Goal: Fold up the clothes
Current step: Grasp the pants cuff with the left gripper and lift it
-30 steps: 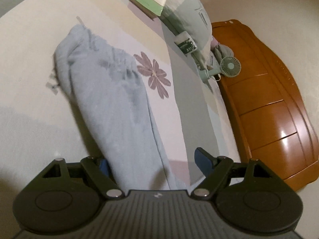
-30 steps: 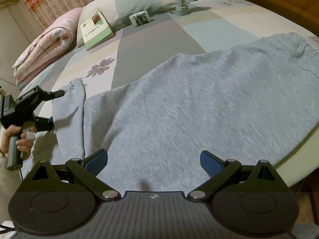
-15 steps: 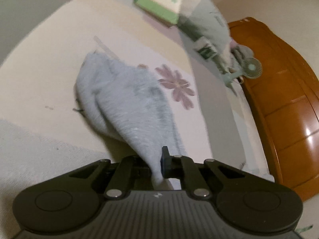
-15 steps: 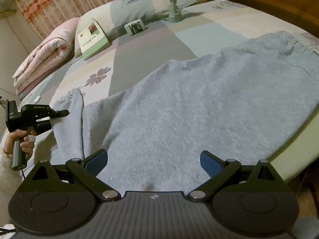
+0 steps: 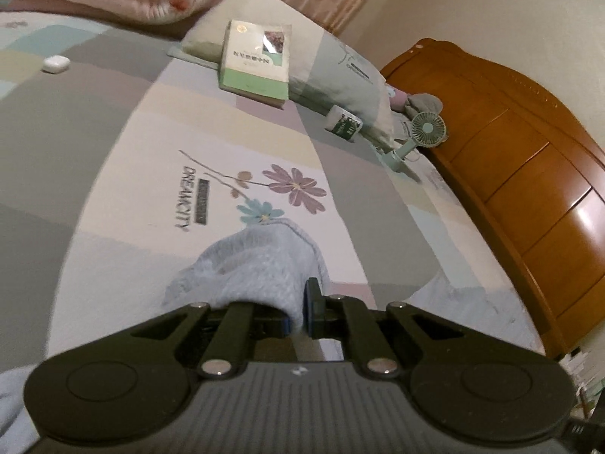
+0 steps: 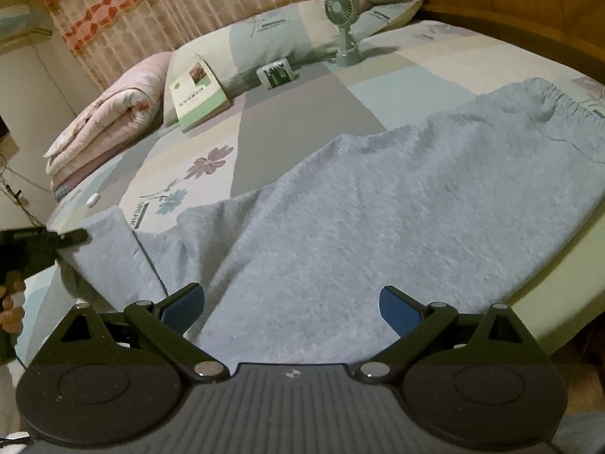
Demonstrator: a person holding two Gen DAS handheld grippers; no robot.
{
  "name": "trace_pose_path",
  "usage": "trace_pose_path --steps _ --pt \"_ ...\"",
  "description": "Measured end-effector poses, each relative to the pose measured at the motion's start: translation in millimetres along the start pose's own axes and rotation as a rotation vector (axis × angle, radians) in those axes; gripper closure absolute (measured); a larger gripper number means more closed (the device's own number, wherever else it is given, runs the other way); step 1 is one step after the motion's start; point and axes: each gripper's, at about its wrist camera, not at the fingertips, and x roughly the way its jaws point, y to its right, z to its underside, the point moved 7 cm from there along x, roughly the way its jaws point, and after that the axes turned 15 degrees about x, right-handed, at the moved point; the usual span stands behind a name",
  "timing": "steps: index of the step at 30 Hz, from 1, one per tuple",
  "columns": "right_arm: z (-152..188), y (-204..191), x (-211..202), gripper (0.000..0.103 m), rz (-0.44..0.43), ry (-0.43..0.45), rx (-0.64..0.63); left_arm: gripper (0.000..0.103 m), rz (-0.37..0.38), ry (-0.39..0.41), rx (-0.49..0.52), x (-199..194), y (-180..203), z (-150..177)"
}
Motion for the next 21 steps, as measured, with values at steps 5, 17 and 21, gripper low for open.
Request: trace_pose_path --steps 5,17,21 --pt "7.8 -8.2 -7.3 0.002 -0.009 0.017 -0.024 0.097 -0.065 -0.013 0.068 -29.4 2.8 15.6" --pt "20.8 -29.7 -14.5 0.002 -0.029 0.033 -0.08 0.097 -0.08 -0.022 0.092 -61.1 0.2 42.5" --pt "24.0 -34.7 -11.2 0.002 -0.032 0.02 -0.092 0.097 -0.079 -0.039 0.074 -57.7 -8.7 48.9"
